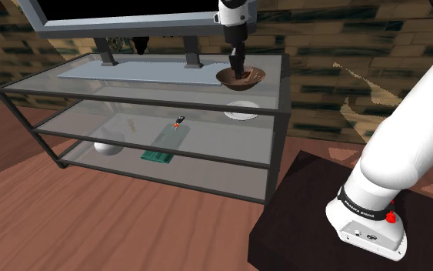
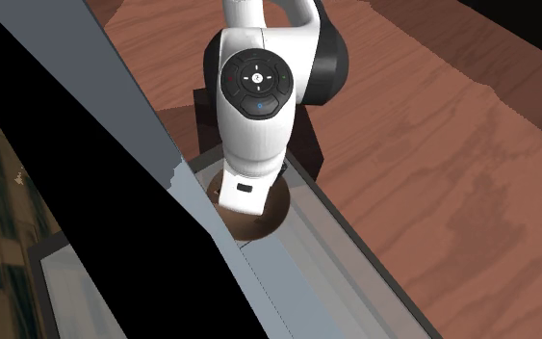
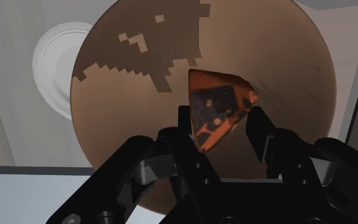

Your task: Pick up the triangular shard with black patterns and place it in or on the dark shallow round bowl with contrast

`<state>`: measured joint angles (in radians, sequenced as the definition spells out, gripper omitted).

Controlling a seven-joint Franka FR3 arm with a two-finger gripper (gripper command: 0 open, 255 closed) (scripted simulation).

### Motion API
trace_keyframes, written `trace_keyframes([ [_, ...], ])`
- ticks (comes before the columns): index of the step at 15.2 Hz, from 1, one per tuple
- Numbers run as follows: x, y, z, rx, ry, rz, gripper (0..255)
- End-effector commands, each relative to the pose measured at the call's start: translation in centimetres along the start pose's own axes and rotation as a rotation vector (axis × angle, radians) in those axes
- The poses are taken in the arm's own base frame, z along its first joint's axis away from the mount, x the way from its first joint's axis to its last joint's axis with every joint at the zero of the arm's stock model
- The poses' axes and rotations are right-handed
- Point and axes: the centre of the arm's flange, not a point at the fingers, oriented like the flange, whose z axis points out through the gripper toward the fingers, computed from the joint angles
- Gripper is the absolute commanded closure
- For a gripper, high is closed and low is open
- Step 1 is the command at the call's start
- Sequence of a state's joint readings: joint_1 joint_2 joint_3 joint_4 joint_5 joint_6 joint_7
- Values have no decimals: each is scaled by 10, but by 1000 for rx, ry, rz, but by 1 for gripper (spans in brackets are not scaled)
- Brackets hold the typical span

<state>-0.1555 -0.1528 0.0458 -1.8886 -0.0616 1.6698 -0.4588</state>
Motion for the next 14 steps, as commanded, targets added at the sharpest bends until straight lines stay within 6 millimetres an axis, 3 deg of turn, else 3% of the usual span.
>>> trace_keyframes([
  [1,0,2,3,1,-2,2,255],
  [3,0,2,3,1,-2,2,255],
  [4,0,2,3,1,-2,2,0],
  [9,0,2,3,1,-2,2,0],
  [13,0,2,-47,1,-2,2,0],
  [14,0,2,-47,1,-2,2,0],
])
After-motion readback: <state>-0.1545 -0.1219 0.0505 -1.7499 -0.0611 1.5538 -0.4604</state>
